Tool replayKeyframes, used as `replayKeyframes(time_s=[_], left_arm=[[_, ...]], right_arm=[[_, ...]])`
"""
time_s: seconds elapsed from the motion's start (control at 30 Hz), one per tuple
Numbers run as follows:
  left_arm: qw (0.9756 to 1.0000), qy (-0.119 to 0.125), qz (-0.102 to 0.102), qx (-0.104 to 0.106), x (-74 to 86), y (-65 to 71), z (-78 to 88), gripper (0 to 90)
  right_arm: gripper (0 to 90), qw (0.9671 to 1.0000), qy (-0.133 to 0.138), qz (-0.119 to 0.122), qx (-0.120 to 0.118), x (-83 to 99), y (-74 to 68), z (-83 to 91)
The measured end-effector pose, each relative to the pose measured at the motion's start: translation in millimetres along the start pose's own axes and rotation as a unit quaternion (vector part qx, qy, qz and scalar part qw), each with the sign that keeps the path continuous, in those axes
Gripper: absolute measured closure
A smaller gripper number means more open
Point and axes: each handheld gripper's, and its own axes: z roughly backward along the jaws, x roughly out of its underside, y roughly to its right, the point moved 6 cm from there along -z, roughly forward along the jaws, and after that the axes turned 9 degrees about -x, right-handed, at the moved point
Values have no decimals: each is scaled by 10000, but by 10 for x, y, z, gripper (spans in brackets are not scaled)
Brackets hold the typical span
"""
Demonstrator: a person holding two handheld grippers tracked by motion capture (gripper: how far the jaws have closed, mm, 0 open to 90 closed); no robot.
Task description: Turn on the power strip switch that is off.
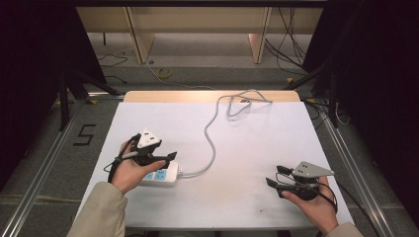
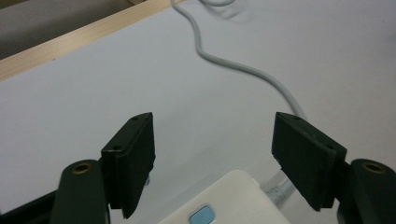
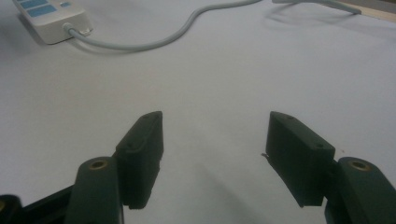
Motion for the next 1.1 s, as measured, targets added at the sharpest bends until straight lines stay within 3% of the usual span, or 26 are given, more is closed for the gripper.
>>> replayKeyframes(time_s=[0.47, 0.77, 1.1], left_arm=[[9983, 261, -282, 436, -69, 468, -38, 267], [9963, 270, -510, 641, 51, 680, -81, 257], [9947, 262, -652, 748, 234, 816, -85, 255]], right_arm=[[372, 10000, -19, -2, -52, 3, -13, -6], [371, 10000, -33, 11, -80, 6, -16, -9], [372, 10000, -31, 17, -89, 5, -18, -12]])
